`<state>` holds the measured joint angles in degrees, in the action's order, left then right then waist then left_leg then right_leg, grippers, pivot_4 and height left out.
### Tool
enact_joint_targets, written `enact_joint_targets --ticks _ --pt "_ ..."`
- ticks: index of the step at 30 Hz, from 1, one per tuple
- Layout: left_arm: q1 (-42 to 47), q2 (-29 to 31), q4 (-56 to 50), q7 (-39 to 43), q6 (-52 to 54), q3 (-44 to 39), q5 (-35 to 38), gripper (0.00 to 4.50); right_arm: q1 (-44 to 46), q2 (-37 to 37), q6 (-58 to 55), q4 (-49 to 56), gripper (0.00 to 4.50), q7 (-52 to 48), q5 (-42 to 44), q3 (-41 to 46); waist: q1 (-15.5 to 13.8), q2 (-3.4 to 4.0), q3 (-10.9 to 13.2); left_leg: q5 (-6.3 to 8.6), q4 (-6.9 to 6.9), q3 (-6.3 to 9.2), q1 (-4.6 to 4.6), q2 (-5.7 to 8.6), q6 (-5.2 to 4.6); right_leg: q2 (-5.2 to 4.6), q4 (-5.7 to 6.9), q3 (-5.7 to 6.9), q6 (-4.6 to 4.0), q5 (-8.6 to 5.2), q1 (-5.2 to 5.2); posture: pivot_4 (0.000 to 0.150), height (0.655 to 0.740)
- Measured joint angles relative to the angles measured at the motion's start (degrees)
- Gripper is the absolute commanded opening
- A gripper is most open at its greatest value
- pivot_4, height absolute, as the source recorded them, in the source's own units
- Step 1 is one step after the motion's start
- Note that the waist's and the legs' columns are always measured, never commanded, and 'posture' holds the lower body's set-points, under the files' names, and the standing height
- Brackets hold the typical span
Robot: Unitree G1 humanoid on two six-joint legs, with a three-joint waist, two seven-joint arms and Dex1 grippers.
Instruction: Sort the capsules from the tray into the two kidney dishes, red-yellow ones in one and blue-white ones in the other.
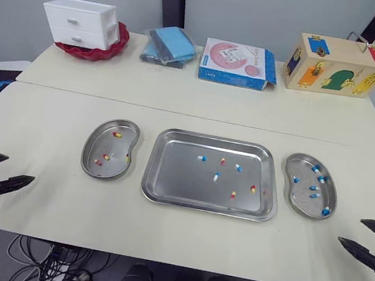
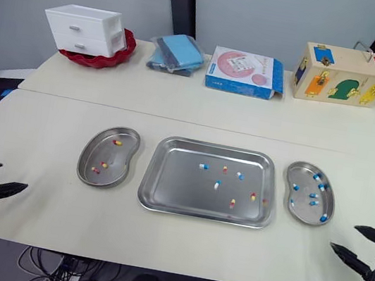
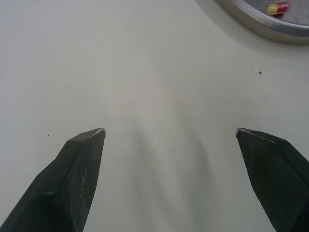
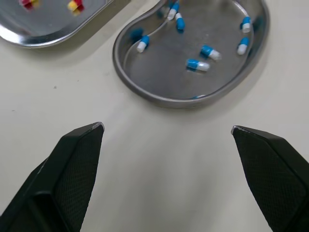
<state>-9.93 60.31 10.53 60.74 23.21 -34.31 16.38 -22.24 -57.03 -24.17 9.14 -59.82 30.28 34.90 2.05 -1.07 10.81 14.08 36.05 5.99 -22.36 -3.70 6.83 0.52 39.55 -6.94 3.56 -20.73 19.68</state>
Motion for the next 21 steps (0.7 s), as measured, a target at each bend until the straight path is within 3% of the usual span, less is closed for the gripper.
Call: enact_joint_targets --ticks 13,18,21 --pt "-6.0 -4.4 -6.2 0.9 -2.8 -3.9 2.6 4.47 3.1 -2.9 -0.2 -5.4 4.50 -4.7 -3.8 -0.2 0.1 0.01 0.0 0.00 -0.02 -0.04 -0.02 0.00 0.00 -0.01 -0.09 -0.02 0.00 0.00 -0.02 0.150 0.7400" --pt "-6.7 -6.1 -11.0 3.1 -3.9 -4.3 5.9 4.47 3.2 -3.3 -2.6 -2.9 4.50 -6.6 -3.0 -0.1 0.0 0.01 0.0 0.00 -0.01 -0.03 -0.01 0.00 0.00 -0.01 -0.09 -0.01 0.00 0.00 -0.05 0.150 0.7400" --pt "-7.8 -11.2 -16.4 3.3 -5.1 -4.3 8.8 4.47 5.6 -3.3 -6.4 2.6 4.50 -6.8 0.6 -0.1 0.3 0.09 0.0 0.00 0.00 -0.09 0.00 -0.01 0.00 -0.02 -0.08 -0.07 0.01 0.01 -0.06 0.150 0.7400"
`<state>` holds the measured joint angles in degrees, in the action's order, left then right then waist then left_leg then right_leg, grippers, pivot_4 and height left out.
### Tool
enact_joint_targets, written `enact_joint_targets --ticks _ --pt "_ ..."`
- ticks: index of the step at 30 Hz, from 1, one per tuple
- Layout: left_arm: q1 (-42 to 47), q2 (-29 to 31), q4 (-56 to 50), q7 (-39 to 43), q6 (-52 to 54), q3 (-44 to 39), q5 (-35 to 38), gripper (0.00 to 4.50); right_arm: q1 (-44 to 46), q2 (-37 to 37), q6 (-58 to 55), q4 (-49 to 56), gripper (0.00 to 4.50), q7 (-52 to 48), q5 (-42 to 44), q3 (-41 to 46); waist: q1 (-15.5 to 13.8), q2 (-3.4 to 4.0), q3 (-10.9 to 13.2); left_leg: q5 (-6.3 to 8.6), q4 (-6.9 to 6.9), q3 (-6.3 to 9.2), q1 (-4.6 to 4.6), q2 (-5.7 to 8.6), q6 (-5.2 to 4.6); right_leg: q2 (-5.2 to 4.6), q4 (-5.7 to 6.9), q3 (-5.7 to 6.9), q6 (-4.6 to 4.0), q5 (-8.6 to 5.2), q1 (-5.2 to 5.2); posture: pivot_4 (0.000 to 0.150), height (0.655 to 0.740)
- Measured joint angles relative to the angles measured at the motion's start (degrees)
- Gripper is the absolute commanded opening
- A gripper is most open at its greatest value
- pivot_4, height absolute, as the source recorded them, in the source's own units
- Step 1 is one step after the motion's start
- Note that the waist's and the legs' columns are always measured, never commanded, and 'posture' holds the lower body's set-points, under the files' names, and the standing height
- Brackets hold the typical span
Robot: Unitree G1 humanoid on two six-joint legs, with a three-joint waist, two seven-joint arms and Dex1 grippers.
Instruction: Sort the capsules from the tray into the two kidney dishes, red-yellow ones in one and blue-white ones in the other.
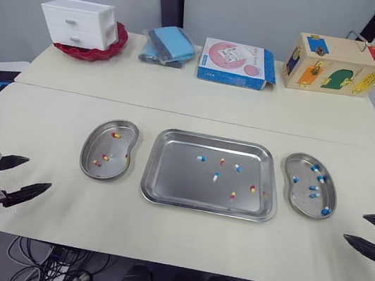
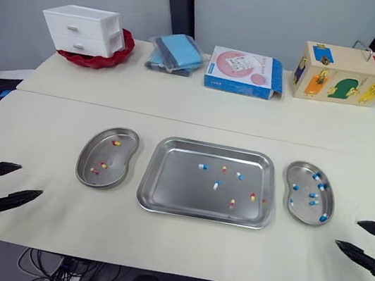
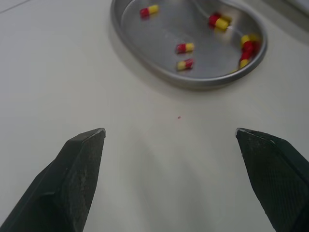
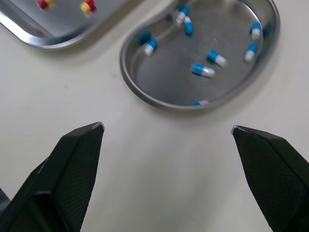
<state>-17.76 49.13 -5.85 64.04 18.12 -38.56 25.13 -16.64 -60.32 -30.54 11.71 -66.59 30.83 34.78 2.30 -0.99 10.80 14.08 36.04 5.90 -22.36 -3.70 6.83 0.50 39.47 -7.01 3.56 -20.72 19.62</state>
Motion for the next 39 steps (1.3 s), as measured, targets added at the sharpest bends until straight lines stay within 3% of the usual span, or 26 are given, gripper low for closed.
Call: enact_joint_targets --ticks 4,8,12,17,21,31,34,37,39 --pt "-5.5 -9.1 -10.1 -0.6 -1.3 1.0 4.6 4.47 10.9 -1.2 -7.7 6.6 4.50 2.2 6.9 -3.6 1.1 -0.01 0.0 0.00 0.03 -0.09 0.03 -0.02 0.00 0.00 -0.01 -0.10 0.02 0.02 -0.03 0.150 0.7400" --pt "-8.8 -14.9 -13.5 -0.5 -5.8 2.8 5.4 4.47 21.9 -1.1 -11.1 8.9 4.50 4.6 10.6 -10.0 0.8 -0.04 0.0 0.00 0.04 0.01 0.03 -0.01 0.00 0.01 -0.02 -0.02 0.02 0.02 -0.04 0.150 0.7400" --pt "-9.3 -22.5 -14.2 -1.0 -13.8 8.1 4.6 4.47 34.2 4.9 -11.9 10.4 4.50 7.2 11.0 -20.7 0.3 -0.07 0.0 0.00 0.11 0.05 0.00 0.02 0.00 -0.01 -0.05 0.01 0.06 0.05 -0.03 0.150 0.7400" --pt "-8.5 -29.3 -12.0 -1.0 -23.9 13.1 3.9 4.47 43.9 10.2 -10.8 7.5 4.50 8.7 3.4 -36.5 0.0 -0.08 0.0 0.00 0.11 0.10 -0.06 0.01 -0.01 -0.01 -0.03 0.07 0.04 0.07 0.04 0.150 0.7400" --pt "-8.4 -30.5 -9.9 -0.7 -28.4 15.2 4.1 4.47 51.9 15.0 -11.4 1.4 4.50 9.2 -2.7 -46.4 0.1 -0.07 0.0 0.00 0.11 0.11 -0.13 0.01 -0.01 -0.01 0.04 0.08 0.03 0.07 0.15 0.150 0.7400" --pt "-10.9 -31.7 -9.2 3.7 -35.2 19.3 7.8 4.47 64.9 31.7 -5.4 -18.1 4.50 10.9 -17.7 -60.0 0.8 -0.07 0.0 -0.01 0.13 0.12 -0.46 0.00 0.00 -0.01 0.25 0.10 0.02 0.07 0.58 0.150 0.7400" --pt "-11.4 -32.8 -9.0 3.9 -37.5 20.1 8.7 4.50 66.0 34.9 -2.6 -22.9 3.86 11.8 -20.6 -60.5 0.7 -0.07 0.0 -0.01 0.14 0.16 -0.46 0.01 0.00 -0.01 0.30 0.12 0.02 0.07 0.58 0.150 0.7400" --pt "-12.0 -33.2 -8.4 4.2 -39.2 20.8 8.7 4.50 66.7 36.5 -0.3 -26.0 2.91 11.8 -23.1 -60.8 0.8 -0.06 0.0 -0.01 0.15 0.15 -0.44 0.01 0.00 0.00 0.35 0.12 0.01 0.07 0.59 0.150 0.7400" --pt "-12.0 -33.6 -7.7 4.1 -40.0 20.9 8.8 4.50 66.9 37.4 0.9 -27.8 2.91 11.8 -24.7 -61.0 0.9 -0.06 0.0 -0.02 0.15 0.16 -0.43 0.00 0.00 0.01 0.39 0.12 0.00 0.06 0.60 0.150 0.7400"
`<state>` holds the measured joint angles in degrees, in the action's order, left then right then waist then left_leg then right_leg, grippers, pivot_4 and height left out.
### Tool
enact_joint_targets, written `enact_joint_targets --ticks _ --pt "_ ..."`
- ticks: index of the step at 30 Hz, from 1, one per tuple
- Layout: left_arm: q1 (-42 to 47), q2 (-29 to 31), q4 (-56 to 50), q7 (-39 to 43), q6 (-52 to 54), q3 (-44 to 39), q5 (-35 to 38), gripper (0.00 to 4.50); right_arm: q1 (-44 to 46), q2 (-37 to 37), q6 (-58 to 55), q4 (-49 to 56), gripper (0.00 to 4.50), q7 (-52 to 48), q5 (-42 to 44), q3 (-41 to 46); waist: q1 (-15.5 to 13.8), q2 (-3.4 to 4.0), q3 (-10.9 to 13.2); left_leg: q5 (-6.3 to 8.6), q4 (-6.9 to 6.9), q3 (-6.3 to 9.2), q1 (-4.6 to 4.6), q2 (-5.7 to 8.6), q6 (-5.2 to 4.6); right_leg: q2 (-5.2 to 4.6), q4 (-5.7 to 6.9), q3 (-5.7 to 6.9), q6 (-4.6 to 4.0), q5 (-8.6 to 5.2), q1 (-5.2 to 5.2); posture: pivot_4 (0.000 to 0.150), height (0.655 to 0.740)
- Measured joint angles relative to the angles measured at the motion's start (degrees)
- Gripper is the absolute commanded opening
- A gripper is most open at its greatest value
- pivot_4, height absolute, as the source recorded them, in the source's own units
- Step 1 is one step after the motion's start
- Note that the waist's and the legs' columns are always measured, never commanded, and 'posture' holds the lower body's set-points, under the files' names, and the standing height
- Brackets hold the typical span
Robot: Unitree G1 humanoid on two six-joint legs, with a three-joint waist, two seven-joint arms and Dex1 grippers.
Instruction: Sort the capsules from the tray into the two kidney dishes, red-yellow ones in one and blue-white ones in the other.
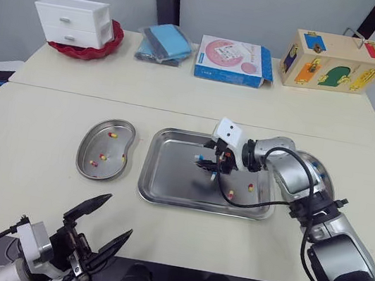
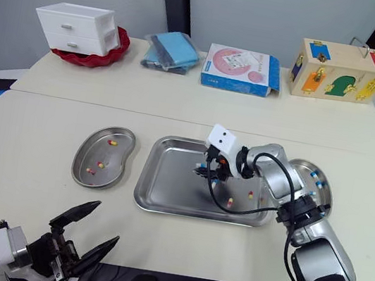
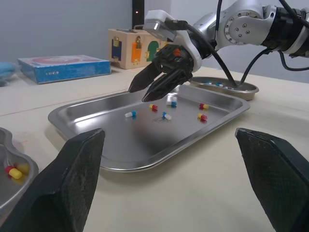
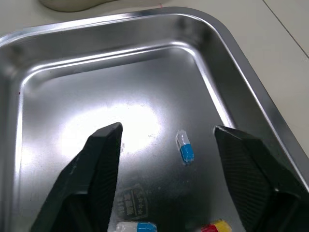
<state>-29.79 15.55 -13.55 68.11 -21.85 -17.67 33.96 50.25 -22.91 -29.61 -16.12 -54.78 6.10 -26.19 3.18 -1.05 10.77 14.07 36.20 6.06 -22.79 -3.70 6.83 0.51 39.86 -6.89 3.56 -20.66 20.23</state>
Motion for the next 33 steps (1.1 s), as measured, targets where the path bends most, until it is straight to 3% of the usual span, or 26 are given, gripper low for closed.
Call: enact_joint_targets --ticks 14,26,33 --pt "0.4 -0.4 0.7 -1.2 -2.6 2.1 1.8 4.50 3.6 6.4 3.3 -12.3 2.91 0.7 -7.1 -0.3 0.2 0.03 0.0 0.00 0.00 -0.01 0.00 0.00 0.00 0.00 0.04 -0.02 0.00 0.00 0.03 0.150 0.7400" --pt "0.9 -0.6 0.7 -2.2 -4.1 2.6 2.2 4.50 3.6 6.6 4.3 -13.3 0.07 -0.6 -9.4 0.2 0.3 0.03 0.0 0.00 0.00 -0.01 0.01 0.00 0.00 0.01 0.05 -0.02 0.00 0.00 0.03 0.150 0.7400" --pt "1.2 -0.6 1.0 -2.3 -4.8 3.3 2.2 4.50 3.2 6.8 5.6 -12.7 0.01 -1.7 -9.3 0.4 0.2 0.04 0.0 0.00 0.00 -0.01 0.00 0.00 0.00 0.01 0.04 -0.02 0.00 0.00 0.04 0.150 0.7400"
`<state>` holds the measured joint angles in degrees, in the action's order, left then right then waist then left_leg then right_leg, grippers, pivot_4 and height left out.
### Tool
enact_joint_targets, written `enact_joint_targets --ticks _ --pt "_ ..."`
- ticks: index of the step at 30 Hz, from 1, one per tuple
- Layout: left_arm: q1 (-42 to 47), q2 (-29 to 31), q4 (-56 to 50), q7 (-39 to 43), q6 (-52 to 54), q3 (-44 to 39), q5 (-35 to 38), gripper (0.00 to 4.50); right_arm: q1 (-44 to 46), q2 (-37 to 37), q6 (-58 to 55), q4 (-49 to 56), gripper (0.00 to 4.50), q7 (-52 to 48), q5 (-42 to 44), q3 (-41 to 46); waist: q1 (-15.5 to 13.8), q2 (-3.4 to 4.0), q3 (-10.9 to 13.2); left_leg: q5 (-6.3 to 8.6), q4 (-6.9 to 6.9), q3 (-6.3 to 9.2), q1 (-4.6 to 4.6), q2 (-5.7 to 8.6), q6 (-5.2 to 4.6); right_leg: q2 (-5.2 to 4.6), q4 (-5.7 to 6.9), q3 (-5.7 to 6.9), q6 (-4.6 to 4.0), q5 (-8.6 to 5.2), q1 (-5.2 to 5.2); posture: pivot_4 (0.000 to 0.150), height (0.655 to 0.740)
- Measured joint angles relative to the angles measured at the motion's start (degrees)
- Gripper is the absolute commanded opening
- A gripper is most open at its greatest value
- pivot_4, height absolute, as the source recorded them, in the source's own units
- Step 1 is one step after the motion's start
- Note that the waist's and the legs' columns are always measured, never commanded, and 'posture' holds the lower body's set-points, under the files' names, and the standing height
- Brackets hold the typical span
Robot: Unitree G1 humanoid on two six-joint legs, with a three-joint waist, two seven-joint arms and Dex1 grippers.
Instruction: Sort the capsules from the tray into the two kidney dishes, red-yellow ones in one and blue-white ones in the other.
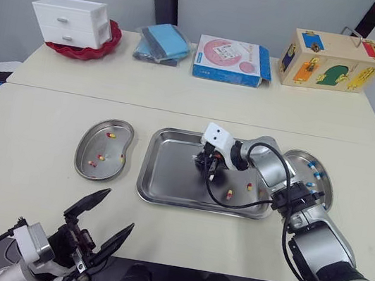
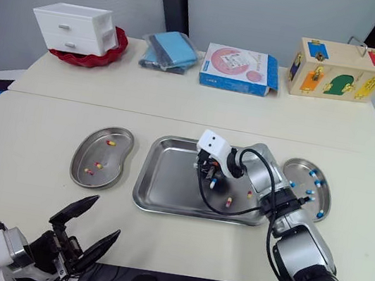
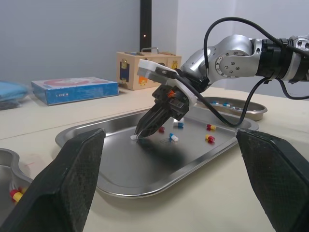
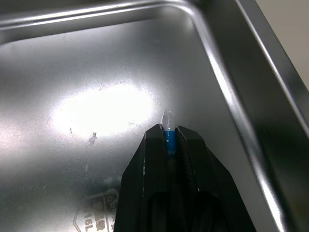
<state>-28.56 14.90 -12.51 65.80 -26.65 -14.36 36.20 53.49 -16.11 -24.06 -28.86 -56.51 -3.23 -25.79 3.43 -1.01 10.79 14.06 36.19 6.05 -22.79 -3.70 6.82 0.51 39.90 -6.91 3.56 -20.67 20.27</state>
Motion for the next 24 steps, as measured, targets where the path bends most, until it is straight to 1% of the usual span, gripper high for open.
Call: enact_joint_targets --ticks 4,7,9,14,17,20,24 --pt "0.4 0.2 1.1 0.5 -0.2 0.4 0.0 4.50 -2.0 -2.2 -0.1 6.3 0.01 -2.7 2.8 2.7 -0.2 0.03 0.0 0.00 0.00 0.00 -0.03 0.01 0.00 -0.01 -0.02 0.00 0.00 0.00 0.00 0.150 0.7400" --pt "0.9 0.8 1.4 1.6 -0.3 0.7 0.2 4.50 -4.4 -6.7 -1.2 13.7 0.01 -4.1 5.1 6.1 -0.4 0.03 0.0 0.00 0.00 0.02 -0.04 0.01 0.00 -0.01 -0.04 0.02 0.00 0.00 -0.02 0.150 0.7400" --pt "2.4 1.1 1.8 3.7 -1.2 1.4 0.7 4.50 -10.5 -12.8 -4.7 23.9 0.01 -5.1 8.5 11.1 -1.5 0.03 0.0 0.00 0.00 0.11 -0.09 0.03 0.00 -0.01 -0.16 0.11 0.00 0.00 -0.06 0.150 0.7400" --pt "4.8 1.3 3.0 8.1 -2.1 4.1 2.0 4.50 -24.6 -24.5 -10.8 38.4 0.01 -5.6 15.7 25.2 -1.6 0.06 0.0 0.00 -0.02 0.04 -0.08 0.04 -0.01 -0.02 -0.23 0.05 0.00 0.00 -0.10 0.150 0.7400" --pt "6.5 1.5 3.5 10.4 -2.2 5.9 2.6 4.50 -33.4 -30.8 -11.8 41.4 0.01 -5.6 17.8 33.3 -1.6 0.06 0.0 0.01 -0.01 0.01 -0.04 0.05 -0.01 -0.01 -0.24 0.02 0.00 0.00 -0.14 0.150 0.7400" --pt "8.1 1.8 3.6 12.5 -2.0 7.4 3.6 4.50 -41.2 -34.8 -11.7 41.3 0.01 -5.2 18.5 40.7 -1.4 0.09 0.0 0.01 -0.01 -0.05 0.02 0.05 -0.01 0.00 -0.22 -0.03 0.01 0.00 -0.18 0.150 0.7400" --pt "9.2 2.5 4.2 14.4 -1.5 7.8 4.4 4.50 -47.4 -37.3 -10.8 39.5 0.01 -4.6 18.5 45.7 -0.9 0.13 0.0 0.01 -0.01 -0.11 0.11 0.05 -0.02 0.00 -0.21 -0.11 0.01 0.00 -0.23 0.150 0.7400"
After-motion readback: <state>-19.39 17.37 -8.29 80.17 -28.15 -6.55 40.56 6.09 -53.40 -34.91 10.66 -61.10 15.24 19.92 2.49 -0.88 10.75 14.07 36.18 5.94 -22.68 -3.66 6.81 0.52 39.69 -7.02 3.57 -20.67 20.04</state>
